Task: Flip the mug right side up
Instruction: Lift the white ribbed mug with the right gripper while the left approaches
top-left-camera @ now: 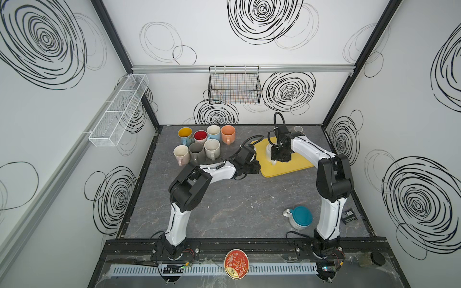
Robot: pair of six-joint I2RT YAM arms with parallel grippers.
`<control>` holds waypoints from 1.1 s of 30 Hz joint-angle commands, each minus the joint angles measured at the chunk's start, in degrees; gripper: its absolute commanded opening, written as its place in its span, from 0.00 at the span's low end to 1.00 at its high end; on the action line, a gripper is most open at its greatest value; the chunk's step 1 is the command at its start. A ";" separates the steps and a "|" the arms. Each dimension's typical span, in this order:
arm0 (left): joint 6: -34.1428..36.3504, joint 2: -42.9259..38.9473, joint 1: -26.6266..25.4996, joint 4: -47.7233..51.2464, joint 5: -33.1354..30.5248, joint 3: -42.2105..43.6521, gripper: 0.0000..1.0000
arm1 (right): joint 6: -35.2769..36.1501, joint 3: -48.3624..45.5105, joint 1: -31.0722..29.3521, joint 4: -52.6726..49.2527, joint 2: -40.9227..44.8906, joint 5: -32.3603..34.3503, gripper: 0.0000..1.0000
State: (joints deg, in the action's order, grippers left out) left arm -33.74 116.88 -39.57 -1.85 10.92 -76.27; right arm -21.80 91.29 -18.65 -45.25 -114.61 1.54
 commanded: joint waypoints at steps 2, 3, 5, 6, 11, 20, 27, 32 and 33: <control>-0.28 -1.48 0.54 -2.68 0.07 0.16 0.34 | 1.46 1.57 -0.33 -3.03 -0.40 3.82 0.33; -0.28 -1.48 0.57 -2.60 0.09 0.23 0.34 | 1.69 1.57 -0.45 -2.96 -0.29 4.27 0.30; -0.27 -1.57 0.64 -2.59 0.07 0.46 0.34 | 2.29 1.44 -0.60 -2.91 0.06 5.25 0.23; -0.28 -1.66 0.66 -2.63 0.07 0.62 0.34 | 2.61 1.55 -0.68 -2.98 0.18 5.64 0.20; -0.27 -2.26 0.69 -2.97 -0.19 1.29 0.34 | 3.80 1.89 -1.28 -3.65 0.56 8.92 0.00; -0.26 -3.78 1.06 -3.33 -0.50 2.04 0.38 | 4.78 -4.42 -1.34 5.58 8.10 6.71 0.00; -1.92 -6.50 2.19 -6.19 -0.50 4.75 0.45 | 1.57 -14.24 0.75 20.71 16.85 -6.02 0.00; -1.83 -9.13 2.79 -5.86 -0.37 5.20 0.54 | -1.88 -19.96 3.07 31.13 21.28 -15.81 0.00; -2.34 -9.66 3.20 -6.48 0.34 5.40 0.54 | -2.17 -20.71 3.45 33.00 21.96 -17.59 0.00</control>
State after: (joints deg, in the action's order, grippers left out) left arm -35.24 110.26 -37.15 -4.86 10.90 -71.61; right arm -21.71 71.53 -16.34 -25.21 -96.31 -8.36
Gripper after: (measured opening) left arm 0.541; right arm 0.165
